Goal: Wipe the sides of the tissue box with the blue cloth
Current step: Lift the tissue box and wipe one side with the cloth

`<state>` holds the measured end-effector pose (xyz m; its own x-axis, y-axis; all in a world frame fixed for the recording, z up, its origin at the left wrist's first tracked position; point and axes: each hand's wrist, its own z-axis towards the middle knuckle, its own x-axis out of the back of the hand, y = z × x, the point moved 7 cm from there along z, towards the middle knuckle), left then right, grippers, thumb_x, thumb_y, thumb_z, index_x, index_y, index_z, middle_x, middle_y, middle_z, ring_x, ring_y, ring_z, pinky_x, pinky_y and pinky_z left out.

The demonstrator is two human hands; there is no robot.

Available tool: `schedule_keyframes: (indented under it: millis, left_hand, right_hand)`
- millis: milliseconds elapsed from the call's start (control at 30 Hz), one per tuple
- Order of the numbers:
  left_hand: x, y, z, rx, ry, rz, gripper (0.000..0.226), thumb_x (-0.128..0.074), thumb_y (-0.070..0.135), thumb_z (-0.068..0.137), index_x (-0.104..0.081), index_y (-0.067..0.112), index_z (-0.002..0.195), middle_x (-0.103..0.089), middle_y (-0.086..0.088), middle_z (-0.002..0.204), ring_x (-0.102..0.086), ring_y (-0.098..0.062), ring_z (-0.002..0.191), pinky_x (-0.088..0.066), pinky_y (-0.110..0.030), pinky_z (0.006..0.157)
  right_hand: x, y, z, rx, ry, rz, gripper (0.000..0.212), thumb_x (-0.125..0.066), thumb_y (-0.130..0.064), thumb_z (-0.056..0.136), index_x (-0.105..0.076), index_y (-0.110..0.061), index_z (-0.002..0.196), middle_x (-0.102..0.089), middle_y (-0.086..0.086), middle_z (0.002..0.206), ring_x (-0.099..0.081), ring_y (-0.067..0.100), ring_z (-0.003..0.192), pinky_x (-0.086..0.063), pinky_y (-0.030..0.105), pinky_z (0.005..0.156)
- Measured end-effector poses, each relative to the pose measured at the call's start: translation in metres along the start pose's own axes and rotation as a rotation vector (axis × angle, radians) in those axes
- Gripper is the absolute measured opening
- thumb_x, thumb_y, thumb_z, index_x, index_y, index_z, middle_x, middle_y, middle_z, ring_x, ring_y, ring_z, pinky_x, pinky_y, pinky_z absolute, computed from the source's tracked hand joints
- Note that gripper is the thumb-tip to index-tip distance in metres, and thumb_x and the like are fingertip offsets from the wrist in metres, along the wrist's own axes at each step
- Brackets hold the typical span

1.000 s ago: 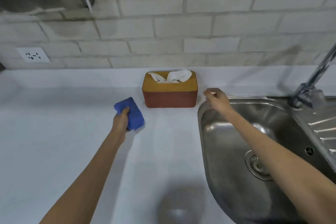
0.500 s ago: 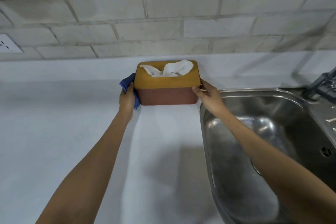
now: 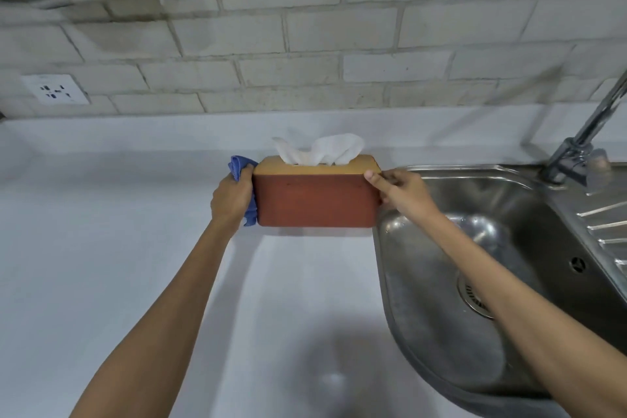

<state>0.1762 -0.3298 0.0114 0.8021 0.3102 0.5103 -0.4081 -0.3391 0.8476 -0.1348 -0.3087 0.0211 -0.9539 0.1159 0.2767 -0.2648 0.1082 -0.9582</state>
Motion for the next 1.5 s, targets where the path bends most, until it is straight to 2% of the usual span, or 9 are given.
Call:
schedule_keyframes:
  millis: [200,400,567,733,1067,1167,1300,1400,1500]
  left_hand:
    - [0.018,0.003,-0.02,-0.015,-0.029,0.179,0.042,-0.04,0.049,0.089,-0.047,0.018,0.062,-0.052,-0.001,0.064,-0.048,-0.015,0.058,-0.038,-0.03,0.061]
    - [0.021,0.009,-0.027,-0.012,-0.046,0.253,0.042,-0.038,0.046,0.09,-0.045,0.015,0.063,-0.051,-0.002,0.063,-0.047,-0.017,0.057,-0.036,-0.028,0.055]
    - [0.02,0.016,-0.028,-0.024,-0.03,0.277,0.042,-0.036,0.045,0.091,-0.047,0.013,0.065,-0.051,-0.002,0.065,-0.051,-0.024,0.068,-0.039,-0.031,0.066]
    - [0.017,0.018,-0.03,-0.096,-0.022,0.218,0.046,-0.032,0.046,0.095,-0.044,0.017,0.062,-0.051,0.0,0.064,-0.05,-0.021,0.067,-0.036,-0.032,0.068]
    - [-0.004,-0.007,-0.055,0.074,-0.452,-0.76,0.069,-0.008,0.073,0.087,-0.06,0.034,0.112,-0.062,-0.004,0.113,-0.06,-0.02,0.091,-0.048,-0.033,0.07]
    - [0.002,0.004,-0.048,0.021,-0.356,-0.629,0.039,-0.034,0.052,0.096,-0.058,0.022,0.097,-0.061,-0.012,0.098,-0.059,-0.022,0.098,-0.046,-0.042,0.096]
    - [0.002,0.015,-0.045,-0.253,-0.079,-0.457,0.008,-0.05,0.02,0.096,-0.044,0.015,0.097,-0.052,0.008,0.074,-0.057,-0.002,0.07,-0.045,-0.021,0.072]
    - [-0.006,0.009,-0.06,-0.449,-0.016,-0.329,0.037,-0.047,0.021,0.098,-0.035,0.03,0.132,-0.053,0.037,0.093,-0.053,0.03,0.077,-0.04,0.005,0.068]
    - [-0.006,-0.005,-0.074,-0.584,-0.014,-0.273,0.056,-0.046,0.018,0.098,-0.02,0.026,0.147,-0.039,0.031,0.135,-0.047,0.019,0.116,-0.04,-0.002,0.093]
  right_hand:
    - [0.011,-0.008,-0.034,-0.071,-0.045,0.004,0.039,-0.067,-0.043,0.082,-0.058,-0.009,0.065,-0.049,-0.003,0.048,-0.051,0.016,0.048,-0.054,0.04,0.073]
    - [0.013,-0.008,-0.045,-0.07,-0.094,0.025,0.028,-0.052,-0.028,0.091,-0.06,-0.01,0.111,-0.052,0.0,0.062,-0.052,0.015,0.057,-0.05,0.037,0.069]
    - [0.01,0.0,-0.049,0.11,-0.316,-0.356,0.091,-0.07,-0.022,0.075,-0.019,-0.029,0.15,-0.061,0.011,0.112,-0.059,0.025,0.103,-0.046,0.041,0.099]
    - [-0.001,0.002,-0.044,0.299,-0.276,-0.712,0.138,-0.088,-0.042,0.05,0.004,-0.021,0.151,-0.017,0.004,0.157,-0.02,0.023,0.143,-0.023,0.045,0.116]
    - [-0.007,-0.002,-0.029,0.423,-0.205,-0.496,0.116,-0.082,-0.036,0.047,-0.011,-0.04,0.139,-0.052,0.001,0.122,-0.06,0.028,0.097,-0.053,0.043,0.085]
    - [-0.009,-0.003,-0.027,0.455,-0.211,-0.491,0.107,-0.081,-0.034,0.047,-0.016,-0.041,0.131,-0.053,-0.004,0.115,-0.061,0.022,0.091,-0.052,0.033,0.078]
    - [-0.009,-0.004,-0.022,0.467,-0.192,-0.512,0.099,-0.08,-0.035,0.045,-0.02,-0.037,0.125,-0.051,-0.007,0.107,-0.059,0.016,0.082,-0.044,0.021,0.065]
    - [-0.008,-0.005,-0.021,0.491,-0.178,-0.551,0.097,-0.079,-0.035,0.045,-0.022,-0.034,0.123,-0.049,-0.009,0.099,-0.058,0.015,0.076,-0.043,0.018,0.058]
    - [-0.008,-0.007,-0.021,0.521,-0.158,-0.617,0.095,-0.079,-0.034,0.044,-0.022,-0.03,0.121,-0.047,-0.009,0.092,-0.056,0.014,0.069,-0.039,0.019,0.053]
